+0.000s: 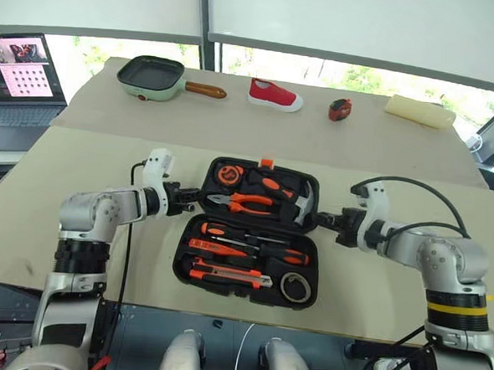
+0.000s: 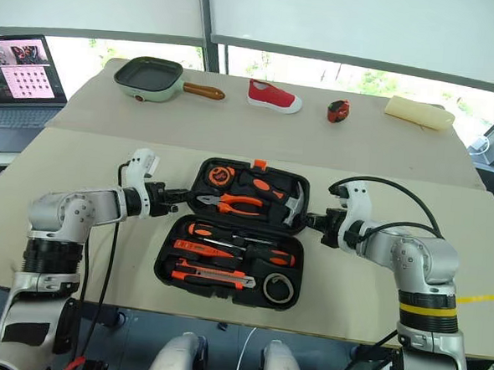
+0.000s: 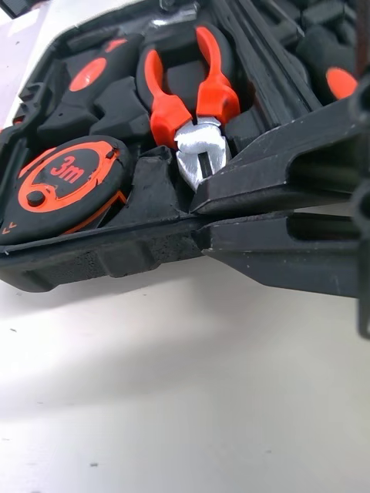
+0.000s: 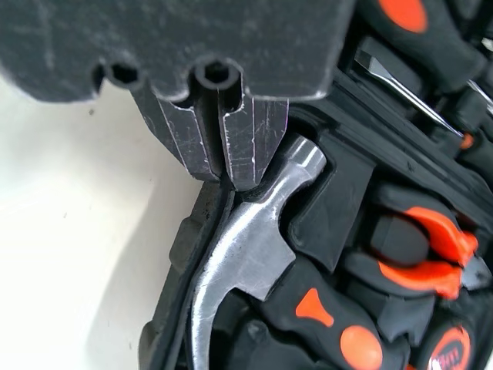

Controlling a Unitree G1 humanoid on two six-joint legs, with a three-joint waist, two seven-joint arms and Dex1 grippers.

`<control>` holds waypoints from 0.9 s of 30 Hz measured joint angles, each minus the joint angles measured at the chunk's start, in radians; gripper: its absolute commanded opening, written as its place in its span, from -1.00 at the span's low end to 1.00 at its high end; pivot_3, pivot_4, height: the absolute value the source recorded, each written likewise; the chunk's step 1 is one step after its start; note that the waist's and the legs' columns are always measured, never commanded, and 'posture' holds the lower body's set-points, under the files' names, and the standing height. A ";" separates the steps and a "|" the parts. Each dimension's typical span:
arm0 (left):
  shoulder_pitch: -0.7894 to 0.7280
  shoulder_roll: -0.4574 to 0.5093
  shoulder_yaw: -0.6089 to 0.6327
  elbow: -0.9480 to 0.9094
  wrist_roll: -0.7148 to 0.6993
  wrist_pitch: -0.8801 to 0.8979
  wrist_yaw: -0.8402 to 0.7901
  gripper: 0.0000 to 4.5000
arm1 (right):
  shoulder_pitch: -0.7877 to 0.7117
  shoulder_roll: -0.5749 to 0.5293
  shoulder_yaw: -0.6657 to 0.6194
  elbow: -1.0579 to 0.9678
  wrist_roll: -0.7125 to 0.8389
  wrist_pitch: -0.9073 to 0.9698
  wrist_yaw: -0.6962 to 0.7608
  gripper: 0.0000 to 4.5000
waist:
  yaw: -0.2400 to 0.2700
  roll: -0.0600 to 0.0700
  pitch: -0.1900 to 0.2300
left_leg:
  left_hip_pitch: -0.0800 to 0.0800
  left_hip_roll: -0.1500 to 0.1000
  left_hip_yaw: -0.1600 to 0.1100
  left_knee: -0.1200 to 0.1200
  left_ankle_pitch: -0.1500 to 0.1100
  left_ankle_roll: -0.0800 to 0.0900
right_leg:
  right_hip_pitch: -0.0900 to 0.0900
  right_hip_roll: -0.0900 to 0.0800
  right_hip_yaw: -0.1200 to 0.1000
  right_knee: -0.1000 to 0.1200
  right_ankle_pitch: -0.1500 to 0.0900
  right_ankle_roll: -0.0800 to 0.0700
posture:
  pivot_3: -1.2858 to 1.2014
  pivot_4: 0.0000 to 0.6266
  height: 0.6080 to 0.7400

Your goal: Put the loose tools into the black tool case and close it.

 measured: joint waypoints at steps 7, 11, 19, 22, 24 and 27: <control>0.066 -0.024 -0.036 -0.052 0.069 -0.249 -0.050 -0.96 | 0.038 -0.020 0.045 -0.022 -0.165 -0.253 0.096 -1.00 | 0.001 0.002 0.001 | -0.004 0.000 0.000 0.000 0.000 0.000 | -0.003 0.000 0.000 -0.002 0.000 0.000 | 0.03 -0.52 1.00; 0.142 -0.016 -0.058 -0.103 0.128 -0.401 -0.084 -0.96 | 0.137 -0.042 0.089 -0.083 -0.284 -0.456 0.174 -1.00 | 0.000 0.002 0.001 | -0.005 0.000 0.000 0.000 0.000 0.000 | -0.003 0.000 0.000 -0.004 0.000 0.000 | 0.03 -0.52 1.00; 0.331 0.016 -0.073 -0.250 0.221 -0.642 -0.100 -0.96 | 0.364 -0.070 0.106 -0.194 -0.443 -0.815 0.268 -1.00 | -0.003 0.003 0.001 | -0.001 0.001 0.001 -0.001 -0.001 0.000 | 0.000 0.000 0.000 -0.004 0.000 0.000 | 0.03 -0.52 1.00; 0.366 0.011 -0.071 -0.269 0.240 -0.685 -0.080 -0.96 | 0.400 -0.070 0.108 -0.194 -0.493 -0.914 0.289 -1.00 | -0.003 0.003 0.001 | 0.002 0.001 0.001 -0.001 -0.001 0.000 | 0.001 0.000 0.000 -0.002 0.000 0.000 | 0.03 -0.52 1.00; 0.392 0.008 -0.068 -0.281 0.245 -0.718 -0.071 -0.96 | 0.419 -0.070 0.109 -0.194 -0.522 -0.973 0.296 -1.00 | -0.005 0.003 0.001 | 0.002 0.001 0.001 -0.001 -0.001 0.000 | 0.001 0.000 0.001 -0.002 0.000 0.000 | 0.03 -0.52 1.00; 0.418 0.005 -0.068 -0.289 0.250 -0.759 -0.060 -0.96 | 0.445 -0.070 0.110 -0.189 -0.572 -1.061 0.296 -1.00 | -0.005 0.003 0.001 | 0.002 0.001 0.001 -0.001 -0.001 0.000 | 0.001 0.000 0.001 -0.001 0.000 0.000 | 0.03 -0.52 1.00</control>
